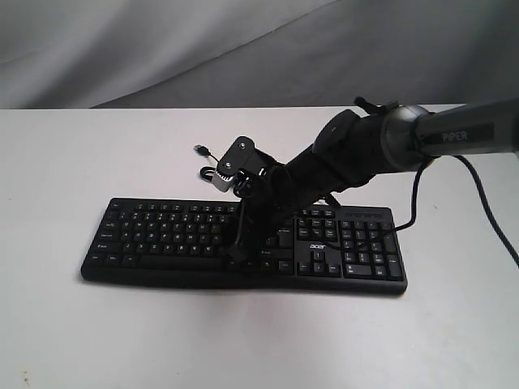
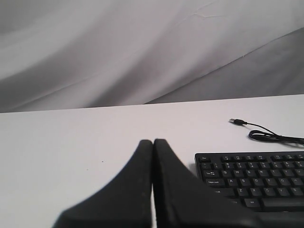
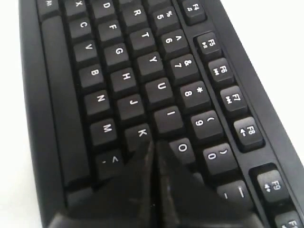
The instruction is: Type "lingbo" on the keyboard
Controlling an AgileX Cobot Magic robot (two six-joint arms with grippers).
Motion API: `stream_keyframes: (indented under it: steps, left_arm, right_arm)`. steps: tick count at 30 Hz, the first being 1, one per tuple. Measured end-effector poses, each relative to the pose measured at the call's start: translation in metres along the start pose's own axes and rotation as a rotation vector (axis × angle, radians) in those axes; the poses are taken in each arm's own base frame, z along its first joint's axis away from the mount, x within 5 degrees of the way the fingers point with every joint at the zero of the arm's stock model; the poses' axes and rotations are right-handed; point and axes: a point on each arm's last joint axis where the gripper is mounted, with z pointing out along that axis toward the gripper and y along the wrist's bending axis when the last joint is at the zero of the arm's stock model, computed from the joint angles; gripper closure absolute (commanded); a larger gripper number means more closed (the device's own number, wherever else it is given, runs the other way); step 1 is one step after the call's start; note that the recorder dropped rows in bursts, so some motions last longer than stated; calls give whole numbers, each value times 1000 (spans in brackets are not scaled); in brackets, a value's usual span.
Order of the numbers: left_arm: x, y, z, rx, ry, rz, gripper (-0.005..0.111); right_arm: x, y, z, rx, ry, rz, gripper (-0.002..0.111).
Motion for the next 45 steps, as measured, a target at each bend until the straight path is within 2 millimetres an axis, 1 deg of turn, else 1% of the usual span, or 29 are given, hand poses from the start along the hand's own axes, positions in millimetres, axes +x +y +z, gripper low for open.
stream_keyframes:
  steps: [8, 14, 18, 23, 25, 30, 45]
  left_arm:
    - [0, 0, 0, 0, 0, 0, 106]
    - [0, 0, 0, 0, 0, 0, 106]
    - [0, 0, 0, 0, 0, 0, 106]
    - [0, 0, 0, 0, 0, 0, 106]
    - [0, 0, 0, 0, 0, 0, 106]
    - [0, 0, 0, 0, 0, 0, 106]
    - [0, 0, 0, 0, 0, 0, 106]
  right_arm:
    - [1, 0, 3, -12, -1, 12, 108]
    - [-6, -1, -6, 20, -25, 2, 108]
    - [-7, -2, -6, 38, -36, 2, 108]
    - [-20, -1, -6, 45, -75, -18, 108]
    - [-24, -1, -2, 41, -84, -24, 108]
    - [-22, 0, 6, 22, -77, -14, 108]
    - [-22, 0, 6, 25, -78, -11, 108]
